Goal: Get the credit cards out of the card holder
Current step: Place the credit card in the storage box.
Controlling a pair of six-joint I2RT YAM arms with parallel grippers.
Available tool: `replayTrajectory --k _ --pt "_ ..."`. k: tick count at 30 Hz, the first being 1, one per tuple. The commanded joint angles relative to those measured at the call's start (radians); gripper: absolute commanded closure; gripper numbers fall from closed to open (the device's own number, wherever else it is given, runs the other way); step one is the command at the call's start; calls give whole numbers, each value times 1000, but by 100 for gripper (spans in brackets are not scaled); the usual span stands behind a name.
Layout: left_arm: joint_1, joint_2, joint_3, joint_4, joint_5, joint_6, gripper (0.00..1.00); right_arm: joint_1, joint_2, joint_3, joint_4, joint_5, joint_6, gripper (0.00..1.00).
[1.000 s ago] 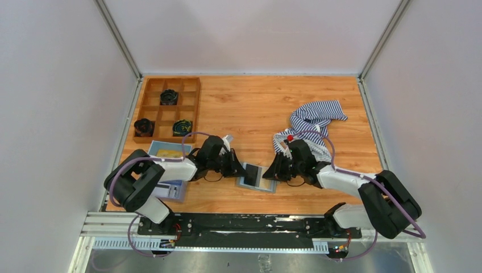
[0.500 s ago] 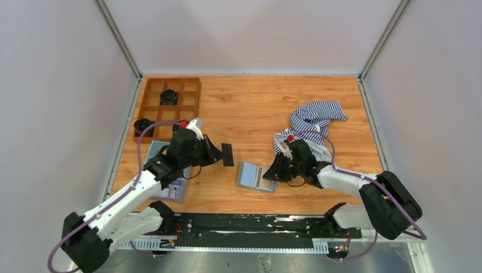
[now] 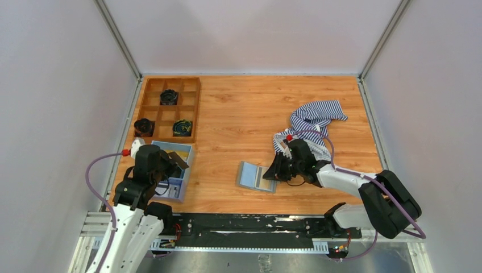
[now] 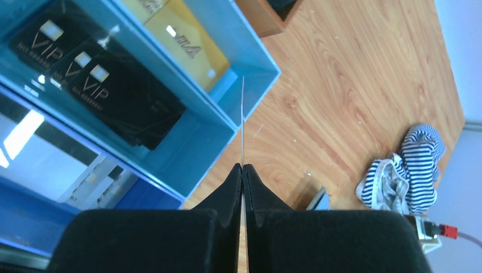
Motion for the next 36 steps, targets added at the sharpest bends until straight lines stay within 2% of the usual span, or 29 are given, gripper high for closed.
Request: replayTrajectory --k 1,7,14,24,31,34,36 --pt "16 -73 -50 -58 -77 -134 100 -11 -1 -12 -89 26 -35 75" --pt "16 -161 -116 -86 -153 -238 100 -11 -2 -14 -89 21 -37 75" --pt "16 -139 -157 -97 -236 -337 100 -12 -2 -21 -91 18 -37 75" --pt "16 -113 -197 -90 -376 -371 100 -11 -11 -10 -114 25 -39 74" --pt "16 -155 -256 -79 -353 -384 99 -12 -8 0 -115 19 -35 75" --pt "16 -188 -255 -91 -336 -384 69 -11 -15 3 -126 22 -40 74" --pt "16 -209 -239 -98 -333 -375 56 -11 -19 3 -130 27 -40 74"
